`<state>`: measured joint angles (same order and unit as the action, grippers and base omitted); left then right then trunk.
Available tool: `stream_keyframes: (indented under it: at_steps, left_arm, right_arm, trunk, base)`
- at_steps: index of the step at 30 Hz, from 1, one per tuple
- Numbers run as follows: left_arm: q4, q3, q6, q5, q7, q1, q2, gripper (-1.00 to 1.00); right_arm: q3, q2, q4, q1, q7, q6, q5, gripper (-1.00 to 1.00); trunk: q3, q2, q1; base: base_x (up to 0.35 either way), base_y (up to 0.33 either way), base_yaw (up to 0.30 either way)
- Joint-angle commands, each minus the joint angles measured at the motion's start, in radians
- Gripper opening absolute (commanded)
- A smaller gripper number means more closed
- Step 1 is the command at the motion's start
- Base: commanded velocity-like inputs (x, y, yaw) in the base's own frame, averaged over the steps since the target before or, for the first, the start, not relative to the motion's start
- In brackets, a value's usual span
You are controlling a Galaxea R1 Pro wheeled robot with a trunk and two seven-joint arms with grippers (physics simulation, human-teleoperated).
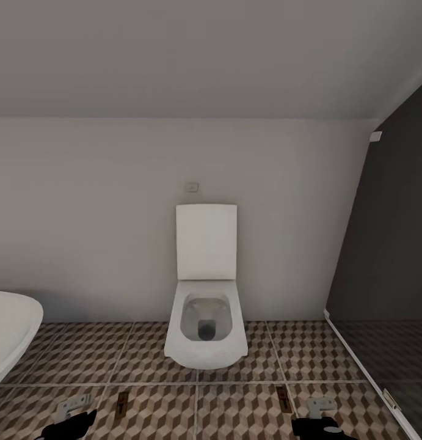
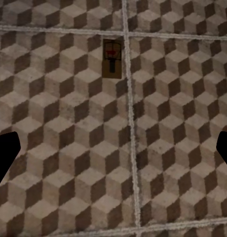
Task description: Take the four mousetraps from the cabinet in the bathroom and place them on the bathroom floor. Make sure all four end up on the same floor surface, and ensure that at least two of them are either under or directly next to the same bathroom sink.
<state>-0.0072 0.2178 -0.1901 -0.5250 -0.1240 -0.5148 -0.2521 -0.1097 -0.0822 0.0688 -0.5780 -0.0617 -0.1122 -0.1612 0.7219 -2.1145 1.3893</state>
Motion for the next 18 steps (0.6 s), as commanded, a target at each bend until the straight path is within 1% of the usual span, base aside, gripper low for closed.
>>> stream_keyframes:
  at_steps: [1,18]
  left_arm:
    - [0.001,0.008,-0.003,-0.01,-0.005,-0.001,0.0,1.0]
    - [0.001,0.008,-0.003,-0.01,-0.004,-0.001,-0.005,1.0]
  right_arm:
    - [-0.008,0.0,0.005,-0.002,-0.004,-0.007,-0.011,1.0]
    - [-0.008,0.0,0.005,-0.002,-0.004,-0.007,-0.011,1.0]
  trunk:
    - [0.001,-0.001,0.0]
    - [0.001,-0.001,0.0]
  base:
    - [0.0,0.0,0.0]
    - [0.0,0.0,0.0]
